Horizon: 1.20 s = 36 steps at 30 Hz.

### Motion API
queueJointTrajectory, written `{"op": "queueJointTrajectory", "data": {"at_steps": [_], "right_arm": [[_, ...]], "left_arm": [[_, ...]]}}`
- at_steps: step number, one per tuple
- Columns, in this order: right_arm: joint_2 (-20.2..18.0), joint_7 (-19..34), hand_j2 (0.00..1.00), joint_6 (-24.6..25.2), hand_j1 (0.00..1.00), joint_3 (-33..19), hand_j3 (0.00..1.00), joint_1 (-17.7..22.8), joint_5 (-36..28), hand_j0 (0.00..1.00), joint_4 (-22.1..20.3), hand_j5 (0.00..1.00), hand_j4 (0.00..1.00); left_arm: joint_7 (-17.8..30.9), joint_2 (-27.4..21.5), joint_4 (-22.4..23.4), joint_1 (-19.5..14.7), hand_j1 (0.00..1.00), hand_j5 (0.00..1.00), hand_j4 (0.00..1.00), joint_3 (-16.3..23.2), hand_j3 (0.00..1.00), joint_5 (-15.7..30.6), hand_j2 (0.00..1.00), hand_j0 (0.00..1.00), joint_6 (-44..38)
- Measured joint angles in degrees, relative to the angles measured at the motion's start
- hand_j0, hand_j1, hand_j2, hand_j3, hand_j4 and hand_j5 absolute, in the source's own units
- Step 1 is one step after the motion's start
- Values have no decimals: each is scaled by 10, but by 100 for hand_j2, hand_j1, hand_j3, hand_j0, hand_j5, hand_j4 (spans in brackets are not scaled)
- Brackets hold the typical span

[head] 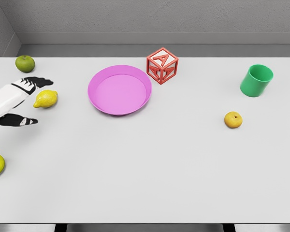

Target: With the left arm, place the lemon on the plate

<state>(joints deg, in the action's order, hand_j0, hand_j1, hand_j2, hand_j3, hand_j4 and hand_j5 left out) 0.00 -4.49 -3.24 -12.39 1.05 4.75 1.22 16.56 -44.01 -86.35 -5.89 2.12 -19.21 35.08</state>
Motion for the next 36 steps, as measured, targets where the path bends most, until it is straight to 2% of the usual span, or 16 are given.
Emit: {"op": "queueJointTrajectory", "data": {"at_steps": [6,13,19,24,27,30,33,35,36], "right_arm": [[0,0,100,0,100,0,100,1,0,100,0,100,100],[0,0,100,0,100,0,100,1,0,100,0,100,100],[0,0,100,0,100,0,100,1,0,100,0,100,100],[0,0,100,0,100,0,100,1,0,100,0,100,100],[0,0,100,0,100,0,100,1,0,100,0,100,100],[0,0,100,0,100,0,100,1,0,100,0,100,100],[0,0,100,0,100,0,100,1,0,100,0,100,100],[0,0,100,0,100,0,100,1,0,100,0,100,100],[0,0,100,0,100,0,100,1,0,100,0,100,100]], "left_arm": [[4,3,0,0,100,100,100,0,100,-1,100,100,0],[50,25,6,-4,100,100,100,-3,100,-23,100,100,0],[59,6,34,-18,100,100,100,4,100,-26,100,100,0],[57,-3,42,-49,100,100,100,12,100,-30,100,100,0],[56,-6,43,-94,100,100,100,49,100,-40,100,100,0],[57,-7,47,-110,100,100,100,102,100,-55,100,100,0],[58,-11,70,-111,100,100,100,126,100,-61,100,100,0],[58,-15,89,-142,100,100,100,137,100,-62,100,100,0],[58,-16,98,-148,100,100,100,141,100,-63,100,100,0]]}}
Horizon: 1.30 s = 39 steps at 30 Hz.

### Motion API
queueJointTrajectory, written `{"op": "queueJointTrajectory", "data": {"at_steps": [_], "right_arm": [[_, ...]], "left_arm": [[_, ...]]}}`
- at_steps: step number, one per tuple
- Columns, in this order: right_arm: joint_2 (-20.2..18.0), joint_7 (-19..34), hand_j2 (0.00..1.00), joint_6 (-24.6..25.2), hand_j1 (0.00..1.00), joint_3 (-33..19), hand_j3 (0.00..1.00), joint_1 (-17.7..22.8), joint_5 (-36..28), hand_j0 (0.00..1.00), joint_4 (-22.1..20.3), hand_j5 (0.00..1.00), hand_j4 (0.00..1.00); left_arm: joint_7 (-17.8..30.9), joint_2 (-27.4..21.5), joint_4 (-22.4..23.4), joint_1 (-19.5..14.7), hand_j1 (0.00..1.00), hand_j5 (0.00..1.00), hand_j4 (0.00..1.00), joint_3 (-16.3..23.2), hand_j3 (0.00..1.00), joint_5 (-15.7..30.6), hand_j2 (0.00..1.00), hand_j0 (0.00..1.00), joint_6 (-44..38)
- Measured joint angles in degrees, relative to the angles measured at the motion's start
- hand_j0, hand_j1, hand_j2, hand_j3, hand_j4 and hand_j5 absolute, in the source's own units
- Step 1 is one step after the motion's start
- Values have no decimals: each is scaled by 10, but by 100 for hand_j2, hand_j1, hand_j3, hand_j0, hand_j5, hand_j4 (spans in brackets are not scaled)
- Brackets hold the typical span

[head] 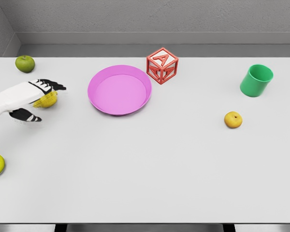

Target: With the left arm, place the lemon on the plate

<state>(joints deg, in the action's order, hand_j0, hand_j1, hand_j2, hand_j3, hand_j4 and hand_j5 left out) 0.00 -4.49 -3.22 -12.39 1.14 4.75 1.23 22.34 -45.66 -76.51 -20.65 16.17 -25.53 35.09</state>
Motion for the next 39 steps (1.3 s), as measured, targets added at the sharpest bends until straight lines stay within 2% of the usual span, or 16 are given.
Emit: {"op": "queueJointTrajectory", "data": {"at_steps": [7,11,16,21,31,33,39], "right_arm": [[0,0,100,0,100,0,100,0,0,100,0,100,100],[0,0,100,0,100,0,100,0,0,100,0,100,100],[0,0,100,0,100,0,100,0,0,100,0,100,100],[0,0,100,0,100,0,100,0,0,100,0,100,100],[0,0,100,0,100,0,100,0,0,100,0,100,100],[0,0,100,0,100,0,100,0,0,100,0,100,100],[0,0,100,0,100,0,100,0,0,100,0,100,100]], "left_arm": [[-1,3,28,-10,100,100,100,12,100,-13,100,100,-42],[-2,8,34,-48,100,100,100,39,100,-20,100,100,-76],[-2,28,42,-73,100,100,100,72,100,-24,100,100,-96],[-2,40,62,-76,100,100,100,93,100,-27,100,100,-112],[-4,42,96,-85,100,100,100,96,100,-27,100,100,-116],[-5,42,104,-89,98,98,98,97,98,-31,98,98,-116],[-5,42,111,-90,81,81,81,97,81,-45,81,81,-113]]}}
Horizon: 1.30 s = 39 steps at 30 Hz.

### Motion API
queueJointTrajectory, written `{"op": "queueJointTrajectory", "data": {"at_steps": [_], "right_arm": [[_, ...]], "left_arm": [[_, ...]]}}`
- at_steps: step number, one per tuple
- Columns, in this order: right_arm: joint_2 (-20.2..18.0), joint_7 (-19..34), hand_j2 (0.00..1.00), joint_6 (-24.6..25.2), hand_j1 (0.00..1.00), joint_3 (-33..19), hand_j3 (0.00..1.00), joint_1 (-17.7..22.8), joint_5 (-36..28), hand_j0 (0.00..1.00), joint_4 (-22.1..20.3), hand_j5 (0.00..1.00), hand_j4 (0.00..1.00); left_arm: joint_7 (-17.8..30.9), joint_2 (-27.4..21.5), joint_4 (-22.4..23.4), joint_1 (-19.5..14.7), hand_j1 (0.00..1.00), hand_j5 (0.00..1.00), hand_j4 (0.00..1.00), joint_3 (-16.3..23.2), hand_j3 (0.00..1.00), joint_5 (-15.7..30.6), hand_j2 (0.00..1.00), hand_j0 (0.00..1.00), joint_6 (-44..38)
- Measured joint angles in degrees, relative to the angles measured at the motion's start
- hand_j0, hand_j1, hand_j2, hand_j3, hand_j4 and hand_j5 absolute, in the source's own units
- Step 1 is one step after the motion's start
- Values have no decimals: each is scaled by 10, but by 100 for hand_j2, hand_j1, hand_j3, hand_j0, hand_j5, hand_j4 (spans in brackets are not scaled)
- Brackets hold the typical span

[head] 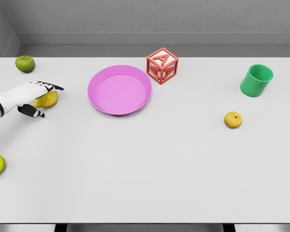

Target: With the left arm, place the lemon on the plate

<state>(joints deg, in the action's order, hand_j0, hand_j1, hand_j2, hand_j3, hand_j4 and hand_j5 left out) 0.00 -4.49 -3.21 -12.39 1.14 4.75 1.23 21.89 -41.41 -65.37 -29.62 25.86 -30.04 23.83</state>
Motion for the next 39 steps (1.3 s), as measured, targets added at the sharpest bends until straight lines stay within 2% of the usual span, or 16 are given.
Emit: {"op": "queueJointTrajectory", "data": {"at_steps": [9,22,39], "right_arm": [[0,0,100,0,100,0,100,0,0,100,0,100,100],[0,0,100,0,100,0,100,0,0,100,0,100,100],[0,0,100,0,100,0,100,0,0,100,0,100,100]], "left_arm": [[0,-4,0,-4,77,77,77,0,77,-13,77,77,6],[1,-5,-4,-4,63,63,63,1,63,-15,63,63,15],[1,-5,-31,-13,63,63,63,0,63,-15,63,63,30]]}}
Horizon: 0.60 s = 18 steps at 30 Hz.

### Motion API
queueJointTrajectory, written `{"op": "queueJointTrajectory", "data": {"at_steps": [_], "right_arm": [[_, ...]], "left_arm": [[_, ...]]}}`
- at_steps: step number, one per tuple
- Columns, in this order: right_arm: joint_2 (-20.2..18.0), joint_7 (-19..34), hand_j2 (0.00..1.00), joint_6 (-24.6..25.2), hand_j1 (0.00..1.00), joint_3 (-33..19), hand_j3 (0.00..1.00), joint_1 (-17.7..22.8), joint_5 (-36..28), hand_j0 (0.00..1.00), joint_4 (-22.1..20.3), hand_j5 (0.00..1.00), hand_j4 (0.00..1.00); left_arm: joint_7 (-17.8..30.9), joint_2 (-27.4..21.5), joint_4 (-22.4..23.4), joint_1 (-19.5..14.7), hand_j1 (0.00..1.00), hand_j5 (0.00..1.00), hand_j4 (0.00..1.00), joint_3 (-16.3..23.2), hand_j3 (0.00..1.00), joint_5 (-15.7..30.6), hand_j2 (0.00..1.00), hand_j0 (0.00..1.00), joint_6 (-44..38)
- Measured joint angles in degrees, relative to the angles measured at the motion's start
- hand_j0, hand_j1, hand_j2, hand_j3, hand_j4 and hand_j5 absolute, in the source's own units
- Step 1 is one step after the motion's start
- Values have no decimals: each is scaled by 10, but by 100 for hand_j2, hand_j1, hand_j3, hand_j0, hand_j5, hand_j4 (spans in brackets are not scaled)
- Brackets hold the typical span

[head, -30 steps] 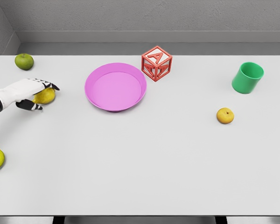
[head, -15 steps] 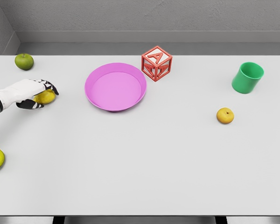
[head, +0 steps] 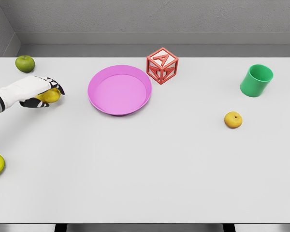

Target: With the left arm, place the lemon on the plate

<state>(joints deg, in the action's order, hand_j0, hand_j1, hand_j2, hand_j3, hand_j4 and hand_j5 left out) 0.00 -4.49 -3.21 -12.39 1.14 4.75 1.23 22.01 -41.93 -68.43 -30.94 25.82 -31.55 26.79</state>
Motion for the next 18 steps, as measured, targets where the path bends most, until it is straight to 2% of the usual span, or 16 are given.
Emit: {"op": "queueJointTrajectory", "data": {"at_steps": [3,10,18], "right_arm": [[0,0,100,0,100,0,100,0,0,100,0,100,100],[0,0,100,0,100,0,100,0,0,100,0,100,100],[0,0,100,0,100,0,100,0,0,100,0,100,100]], "left_arm": [[0,0,-9,0,59,59,59,0,59,0,59,59,0],[0,2,-20,1,59,59,59,-2,59,0,59,59,0],[0,8,-56,1,58,58,58,-8,58,3,58,58,-1]]}}
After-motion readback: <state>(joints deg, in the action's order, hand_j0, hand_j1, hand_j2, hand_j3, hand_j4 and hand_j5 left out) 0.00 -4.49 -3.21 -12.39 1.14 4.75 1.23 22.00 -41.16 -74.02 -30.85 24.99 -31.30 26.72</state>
